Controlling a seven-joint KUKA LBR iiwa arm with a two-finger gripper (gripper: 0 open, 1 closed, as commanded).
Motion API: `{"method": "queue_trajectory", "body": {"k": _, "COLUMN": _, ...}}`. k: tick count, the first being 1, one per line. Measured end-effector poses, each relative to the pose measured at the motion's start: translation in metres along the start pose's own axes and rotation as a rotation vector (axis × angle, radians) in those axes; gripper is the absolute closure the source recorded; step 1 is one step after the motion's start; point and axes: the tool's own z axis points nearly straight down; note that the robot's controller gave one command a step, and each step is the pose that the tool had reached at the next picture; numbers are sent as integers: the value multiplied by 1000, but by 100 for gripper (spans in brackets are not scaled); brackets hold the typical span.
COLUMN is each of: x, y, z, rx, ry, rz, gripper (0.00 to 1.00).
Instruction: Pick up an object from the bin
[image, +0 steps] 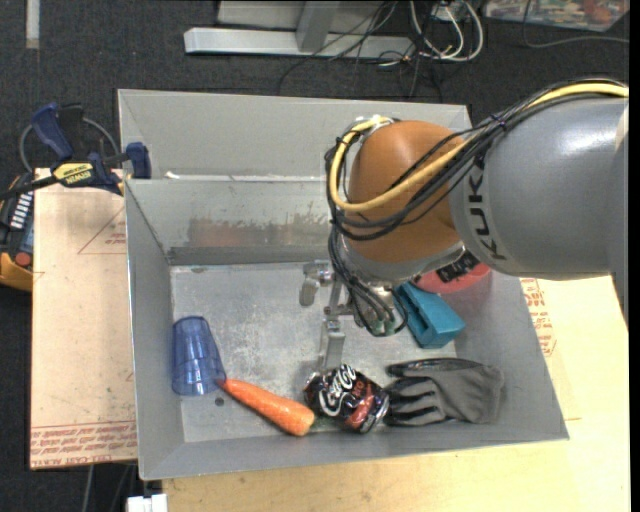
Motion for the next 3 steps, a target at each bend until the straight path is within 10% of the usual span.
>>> {"method": "queue_trajectory", "body": {"k": 1, "x": -1, "y": -1, "z": -5, "rx": -1, "ry": -7, "rz": 4, "gripper": 0}}
{"method": "queue_trajectory", "body": {"k": 2, "x": 37, "y": -72, "z": 125, "rx": 1, "ry": 6, "rz": -47, "gripper": 0}}
{"method": "queue_trajectory", "body": {"k": 3, "x": 44, "y": -85, "z": 59, "rx": -2, "ry": -12, "rz": 73, "gripper": 0}}
